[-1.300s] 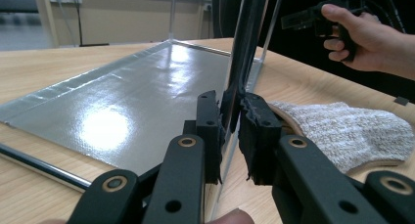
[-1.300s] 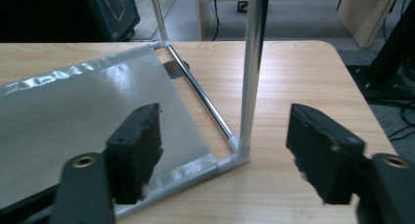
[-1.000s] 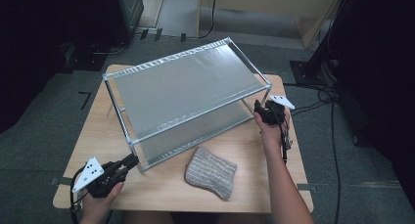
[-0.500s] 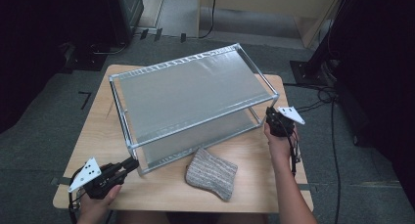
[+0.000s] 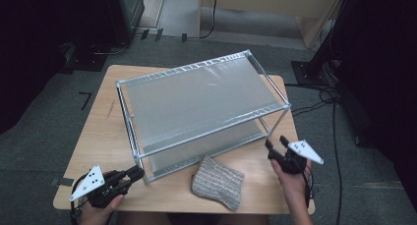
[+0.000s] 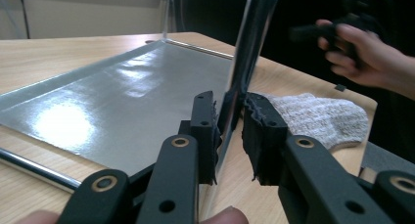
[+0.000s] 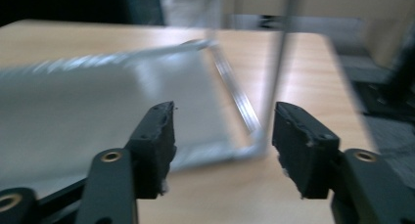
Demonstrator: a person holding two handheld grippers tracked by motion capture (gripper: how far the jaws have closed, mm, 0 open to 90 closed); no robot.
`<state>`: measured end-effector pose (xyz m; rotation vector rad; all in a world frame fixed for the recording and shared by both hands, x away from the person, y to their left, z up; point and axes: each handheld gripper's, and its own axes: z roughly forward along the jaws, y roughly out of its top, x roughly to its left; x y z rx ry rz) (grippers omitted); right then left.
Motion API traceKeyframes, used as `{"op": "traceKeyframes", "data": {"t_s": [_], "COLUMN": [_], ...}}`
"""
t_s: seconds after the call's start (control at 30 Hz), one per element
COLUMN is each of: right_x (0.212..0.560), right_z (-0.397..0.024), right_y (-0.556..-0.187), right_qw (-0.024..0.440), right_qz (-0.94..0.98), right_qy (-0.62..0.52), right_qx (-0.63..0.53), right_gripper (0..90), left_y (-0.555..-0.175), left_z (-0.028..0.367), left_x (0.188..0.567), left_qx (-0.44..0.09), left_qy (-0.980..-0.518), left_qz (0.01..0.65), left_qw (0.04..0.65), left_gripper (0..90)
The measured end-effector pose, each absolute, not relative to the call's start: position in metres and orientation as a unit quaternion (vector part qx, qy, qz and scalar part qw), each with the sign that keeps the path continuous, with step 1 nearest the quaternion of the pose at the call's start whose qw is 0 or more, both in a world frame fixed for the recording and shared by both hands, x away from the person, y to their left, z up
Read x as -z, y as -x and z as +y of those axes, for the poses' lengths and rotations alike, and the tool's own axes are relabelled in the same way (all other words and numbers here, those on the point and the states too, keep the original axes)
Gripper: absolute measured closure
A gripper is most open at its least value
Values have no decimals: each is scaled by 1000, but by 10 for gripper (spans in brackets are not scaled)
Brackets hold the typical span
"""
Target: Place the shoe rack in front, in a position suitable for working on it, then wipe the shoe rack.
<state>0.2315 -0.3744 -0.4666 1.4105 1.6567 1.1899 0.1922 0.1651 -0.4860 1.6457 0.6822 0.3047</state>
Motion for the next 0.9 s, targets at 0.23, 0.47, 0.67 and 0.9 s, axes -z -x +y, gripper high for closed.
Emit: {"op": "traceKeyframes", "data": {"t_s": [0.23, 0.47, 0.67, 0.9], "right_x": [483, 494, 506, 518], "right_z": [-333, -302, -287, -276], "right_y": [-187, -170, -171, -174], "right_qw": [228, 176, 155, 162], "right_qz": [728, 779, 811, 836], "right_qy": [-439, -377, -351, -342], "right_qx": [-475, -470, -442, -398], "right_gripper": [253, 171, 152, 189], "left_y": [-193, -191, -192, -194], "left_z": [161, 159, 159, 158], "left_x": [486, 484, 484, 486], "left_qx": [-144, -152, -150, -140], "left_qy": [-709, -705, -704, -702], "left_qz": [311, 322, 324, 324], "left_qw": [616, 613, 615, 619], "left_gripper": [679, 694, 717, 750]}}
